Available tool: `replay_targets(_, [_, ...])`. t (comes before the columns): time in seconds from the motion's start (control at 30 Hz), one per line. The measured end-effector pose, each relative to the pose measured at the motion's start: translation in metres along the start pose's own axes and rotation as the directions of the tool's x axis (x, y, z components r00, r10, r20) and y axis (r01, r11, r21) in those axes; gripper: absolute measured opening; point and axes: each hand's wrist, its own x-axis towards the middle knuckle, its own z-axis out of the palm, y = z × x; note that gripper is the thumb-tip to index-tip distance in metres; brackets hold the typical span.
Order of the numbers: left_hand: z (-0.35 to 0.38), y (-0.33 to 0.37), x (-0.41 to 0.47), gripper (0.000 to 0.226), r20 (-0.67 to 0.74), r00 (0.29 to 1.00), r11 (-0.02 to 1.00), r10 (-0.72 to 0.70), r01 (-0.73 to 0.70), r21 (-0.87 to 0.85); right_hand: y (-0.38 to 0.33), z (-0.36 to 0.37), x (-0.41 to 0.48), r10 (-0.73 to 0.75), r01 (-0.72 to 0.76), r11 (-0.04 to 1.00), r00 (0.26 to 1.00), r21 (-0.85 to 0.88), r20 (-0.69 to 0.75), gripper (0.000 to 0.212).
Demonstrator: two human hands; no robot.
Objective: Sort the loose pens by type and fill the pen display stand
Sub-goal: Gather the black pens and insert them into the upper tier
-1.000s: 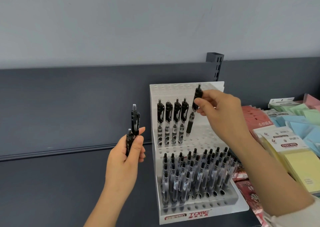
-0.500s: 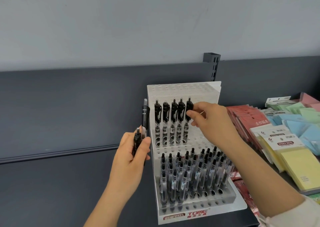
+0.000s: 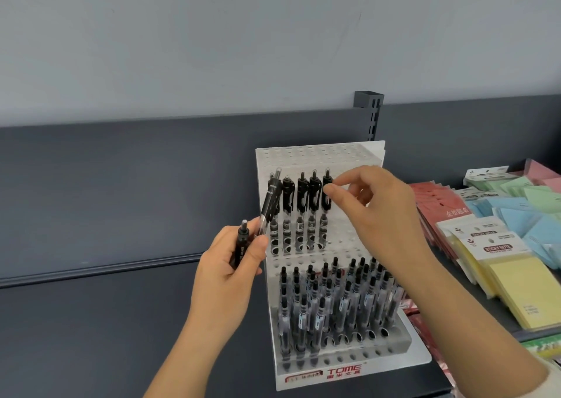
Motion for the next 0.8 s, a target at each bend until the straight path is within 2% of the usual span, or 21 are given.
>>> replay_targets(0.13, [0.002, 0.001, -0.002, 0.023, 0.091, 0.992, 0.993, 0.087, -0.094, 0.07, -0.021, 0.005, -0.015, 0.0, -0.072, 0.972, 0.952, 0.223, 0.307, 0.003])
replay_targets(0.2, [0.004, 0.003, -0.005, 0.022, 0.136, 0.981, 0.983, 0.137, -0.151, 0.101, -0.025, 0.01, -0.023, -0.027, -0.08, 0.956, 0.934, 0.283, 0.355, 0.008])
replay_targets(0.33, [0.003, 0.006, -0.006, 0.027, 0.08, 0.984, 0.98, 0.157, -0.165, 0.115, -0.025, -0.002, -0.019, 0.019, -0.162, 0.884, 0.95, 0.438, 0.313, 0.007])
replay_targets(0.43, [-0.003, 0.004, -0.005, 0.029, -0.035, 0.991, 0.988, 0.127, -0.124, 0.089, -0.013, -0.024, -0.001, 0.085, -0.126, 0.858, 0.991, 0.498, 0.104, 0.016])
replay_targets(0.5, [-0.006, 0.004, -0.005, 0.029, -0.095, 0.991, 0.992, 0.095, -0.086, 0.088, -0.004, -0.034, 0.008, 0.098, -0.075, 0.901, 0.995, 0.428, -0.032, 0.018])
replay_targets(0.57, [-0.007, 0.003, -0.006, 0.029, -0.134, 0.989, 0.995, 0.068, -0.057, 0.087, 0.003, -0.036, 0.013, 0.101, -0.067, 0.943, 0.991, 0.326, -0.088, 0.016])
replay_targets(0.7, [-0.006, 0.001, -0.007, 0.04, -0.125, 0.992, 0.996, -0.018, 0.029, 0.088, 0.01, -0.027, 0.019, 0.09, -0.079, 0.98, 0.995, 0.185, -0.049, 0.008])
replay_targets(0.8, [-0.007, 0.002, -0.009, 0.046, -0.085, 0.996, 0.992, -0.027, 0.037, 0.118, 0.014, -0.017, 0.021, 0.07, -0.071, 0.996, 0.998, 0.053, 0.004, 0.01])
